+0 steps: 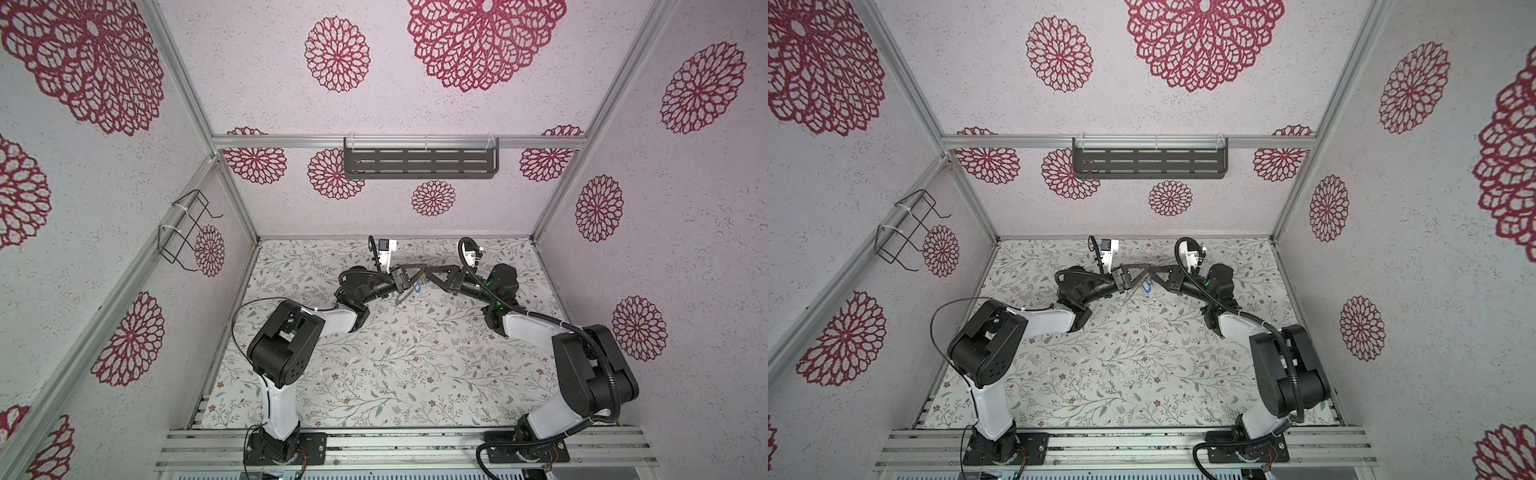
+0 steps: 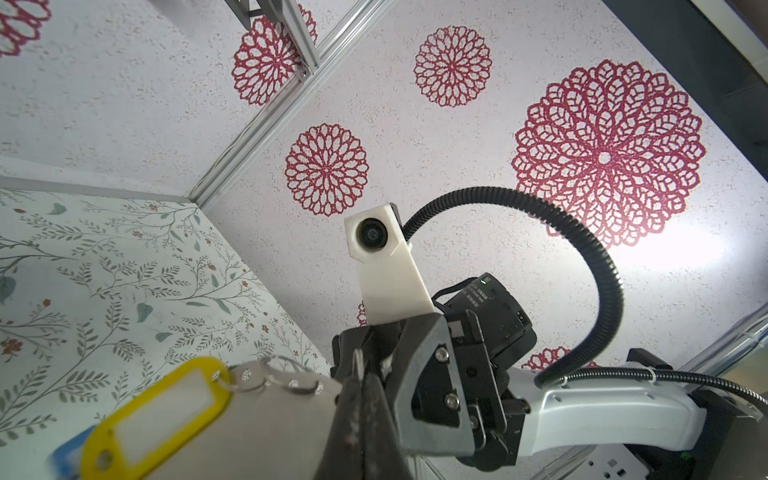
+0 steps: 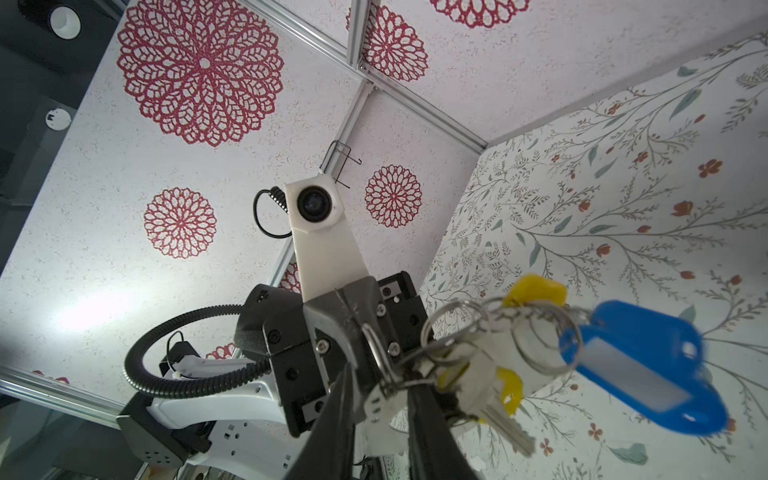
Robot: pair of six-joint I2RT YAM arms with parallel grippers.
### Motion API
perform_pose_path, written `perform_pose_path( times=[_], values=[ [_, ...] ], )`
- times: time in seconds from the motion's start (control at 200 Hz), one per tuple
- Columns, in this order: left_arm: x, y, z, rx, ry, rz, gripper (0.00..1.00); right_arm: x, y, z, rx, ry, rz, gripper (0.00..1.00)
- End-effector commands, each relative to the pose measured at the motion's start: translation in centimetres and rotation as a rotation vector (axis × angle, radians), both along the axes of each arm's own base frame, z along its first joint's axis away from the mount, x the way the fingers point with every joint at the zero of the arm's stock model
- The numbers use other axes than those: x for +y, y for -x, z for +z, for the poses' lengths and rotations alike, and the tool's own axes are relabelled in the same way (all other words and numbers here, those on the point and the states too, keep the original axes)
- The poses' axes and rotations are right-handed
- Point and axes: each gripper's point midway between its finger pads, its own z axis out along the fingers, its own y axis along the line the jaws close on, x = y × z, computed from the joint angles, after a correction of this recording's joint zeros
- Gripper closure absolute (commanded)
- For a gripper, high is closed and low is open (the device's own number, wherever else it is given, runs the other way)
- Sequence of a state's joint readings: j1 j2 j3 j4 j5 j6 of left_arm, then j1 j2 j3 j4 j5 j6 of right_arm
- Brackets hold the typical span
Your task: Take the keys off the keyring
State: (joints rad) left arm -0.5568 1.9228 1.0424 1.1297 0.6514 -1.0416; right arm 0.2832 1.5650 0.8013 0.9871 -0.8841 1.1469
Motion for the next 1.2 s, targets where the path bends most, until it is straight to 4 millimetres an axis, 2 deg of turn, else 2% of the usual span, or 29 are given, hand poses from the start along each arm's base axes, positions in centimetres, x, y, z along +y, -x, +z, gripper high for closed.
perform_pose_path(
  times=[0.0,0.215,0.41,0.56,0.876,1.196],
  values=[
    [-0.4,2.3,3.1,-0.082,0.022,-0.077,1.0,-2.8,0.1,2.7,-0.11,0.032,-0.077,0.66],
    [-0.5,2.3,3.5,-0.085,0.021,-0.09,1.0,-3.8,0.5,2.5,-0.176,0.197,-0.108,0.61],
    [-0.6,2.4,3.8,-0.087,0.027,-0.098,1.0,-2.2,0.4,3.5,-0.207,0.157,-0.037,0.61],
    [-0.5,2.4,4.0,-0.091,0.029,-0.091,1.0,-0.5,0.9,3.3,-0.205,0.15,0.008,0.68],
    [-0.4,2.1,4.3,-0.096,0.036,-0.08,1.0,0.0,1.6,2.4,-0.184,0.137,0.017,0.86],
    [0.1,1.6,4.7,-0.101,0.057,-0.056,1.0,0.0,2.4,1.1,-0.152,0.117,0.022,0.87]
  ],
)
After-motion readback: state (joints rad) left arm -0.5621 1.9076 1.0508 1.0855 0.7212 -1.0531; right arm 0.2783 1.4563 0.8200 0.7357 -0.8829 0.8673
